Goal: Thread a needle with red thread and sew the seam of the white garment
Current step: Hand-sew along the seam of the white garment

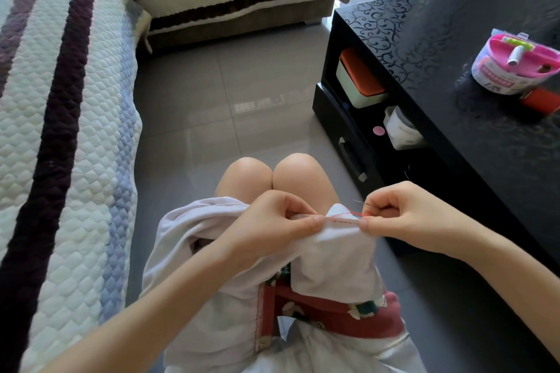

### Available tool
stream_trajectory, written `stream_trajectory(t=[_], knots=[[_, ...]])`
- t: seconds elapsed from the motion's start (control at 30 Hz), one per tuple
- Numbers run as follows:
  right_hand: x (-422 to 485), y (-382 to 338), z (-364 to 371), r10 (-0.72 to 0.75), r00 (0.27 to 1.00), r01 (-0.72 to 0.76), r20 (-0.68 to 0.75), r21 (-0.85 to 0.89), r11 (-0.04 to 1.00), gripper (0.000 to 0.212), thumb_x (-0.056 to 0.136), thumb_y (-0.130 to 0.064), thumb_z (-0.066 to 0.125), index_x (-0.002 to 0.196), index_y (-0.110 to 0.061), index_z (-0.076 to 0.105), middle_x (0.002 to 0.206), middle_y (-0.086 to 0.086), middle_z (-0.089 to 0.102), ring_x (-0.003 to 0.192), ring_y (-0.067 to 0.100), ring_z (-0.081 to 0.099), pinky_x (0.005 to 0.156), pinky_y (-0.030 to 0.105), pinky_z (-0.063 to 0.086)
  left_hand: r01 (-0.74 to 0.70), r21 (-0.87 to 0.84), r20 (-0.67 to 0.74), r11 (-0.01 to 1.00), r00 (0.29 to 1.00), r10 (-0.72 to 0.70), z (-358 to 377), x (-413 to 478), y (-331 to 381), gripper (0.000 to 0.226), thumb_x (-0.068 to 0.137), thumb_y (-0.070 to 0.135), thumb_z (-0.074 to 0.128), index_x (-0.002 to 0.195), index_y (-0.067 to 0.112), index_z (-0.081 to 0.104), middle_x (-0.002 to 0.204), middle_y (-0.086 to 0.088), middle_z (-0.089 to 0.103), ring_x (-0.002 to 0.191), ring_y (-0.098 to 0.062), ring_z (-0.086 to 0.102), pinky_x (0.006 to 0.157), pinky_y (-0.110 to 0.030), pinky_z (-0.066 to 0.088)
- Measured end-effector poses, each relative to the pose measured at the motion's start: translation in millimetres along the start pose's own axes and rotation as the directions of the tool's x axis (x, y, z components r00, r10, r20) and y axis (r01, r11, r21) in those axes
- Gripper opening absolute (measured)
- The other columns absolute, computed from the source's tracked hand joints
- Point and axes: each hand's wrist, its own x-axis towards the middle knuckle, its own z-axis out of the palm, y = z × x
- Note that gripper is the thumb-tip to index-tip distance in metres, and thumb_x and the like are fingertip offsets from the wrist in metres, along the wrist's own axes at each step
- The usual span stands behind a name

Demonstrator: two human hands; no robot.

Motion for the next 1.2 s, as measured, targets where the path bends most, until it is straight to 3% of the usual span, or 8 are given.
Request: stream_trajectory(t=[0.1,0.13,0.23,0.33,0.47,0.67,0.83,1.2], knots=[[6,11,11,-0.067,0.989,0.041,-0.131,-0.192,0.981,0.034,0.074,-0.055,0.063,0.064,-0.022,0.063,0.050,0.003,0.046,0.049,0.009,0.039,0.050,0.031,0.035,0.021,0.017,-0.035,1.000,0.999,-0.021,4,5,-3,0.017,0.089,0.024,0.065,0.077,0.018,0.075,0.069,0.010,0.070,0.068,0.002,0.060,0.067,-0.018,0.048],[6,13,14,-0.109,0.981,0.072,-0.160,-0.223,0.972,0.030,0.078,-0.053,0.062,0.071,-0.024,0.065,0.053,0.005,0.048,0.050,0.008,0.040,0.051,0.029,0.036,0.034,-0.003,-0.046,0.999,0.998,-0.034,4,5,-5,0.017,0.089,0.023,0.065,0.077,0.017,0.075,0.069,0.010,0.071,0.068,0.003,0.060,0.065,-0.016,0.048],[4,14,25,-0.212,0.949,0.170,-0.234,-0.187,0.968,0.008,0.093,-0.025,0.057,0.091,-0.021,0.063,0.057,0.000,0.052,0.051,0.008,0.047,0.052,0.018,0.036,0.058,-0.029,-0.069,0.998,0.996,-0.060,1,5,-7,0.018,0.089,0.023,0.065,0.075,0.020,0.075,0.067,0.012,0.071,0.066,0.005,0.060,0.063,-0.012,0.046],[-5,9,36,-0.371,0.864,0.277,-0.341,-0.293,0.915,0.010,0.090,-0.019,0.056,0.084,-0.017,0.064,0.054,-0.016,0.049,0.049,0.008,0.048,0.050,0.013,0.035,0.061,-0.048,-0.072,0.997,0.995,-0.065,0,6,-7,0.019,0.089,0.024,0.065,0.072,0.021,0.074,0.065,0.012,0.070,0.065,0.006,0.060,0.061,-0.012,0.045],[-18,-3,45,-0.522,0.757,0.324,-0.393,-0.468,0.822,0.019,0.084,-0.021,0.055,0.072,-0.012,0.068,0.051,-0.012,0.047,0.044,0.008,0.041,0.046,0.019,0.037,0.070,-0.121,-0.065,0.990,0.995,-0.078,-1,6,-8,0.018,0.088,0.024,0.067,0.075,0.015,0.076,0.073,0.002,0.073,0.071,-0.002,0.064,0.068,-0.020,0.050],[-11,-5,51,-0.461,0.794,0.283,-0.396,-0.431,0.857,0.026,0.078,-0.026,0.047,0.065,-0.012,0.064,0.048,-0.013,0.031,0.041,0.014,0.032,0.040,0.031,0.036,0.050,-0.154,-0.084,0.987,0.994,-0.063,-1,6,-9,0.017,0.088,0.020,0.066,0.076,0.014,0.076,0.076,-0.001,0.074,0.071,-0.003,0.064,0.069,-0.022,0.050],[-5,-3,53,-0.444,0.809,0.280,-0.385,-0.412,0.867,0.028,0.078,-0.027,0.046,0.065,-0.009,0.063,0.044,-0.004,0.043,0.039,0.018,0.039,0.038,0.034,0.040,0.035,-0.172,-0.083,0.985,0.995,-0.050,-2,6,-9,0.017,0.088,0.020,0.066,0.074,0.016,0.076,0.077,-0.001,0.075,0.072,-0.003,0.064,0.069,-0.021,0.051],[-2,-1,53,-0.445,0.817,0.271,-0.366,-0.437,0.858,0.028,0.077,-0.028,0.045,0.066,-0.010,0.063,0.045,-0.002,0.048,0.039,0.020,0.043,0.038,0.035,0.042,0.013,-0.126,-0.075,0.992,0.997,-0.023,-4,6,-9,0.016,0.089,0.018,0.065,0.077,0.018,0.076,0.076,0.003,0.074,0.072,-0.001,0.064,0.070,-0.019,0.050]])
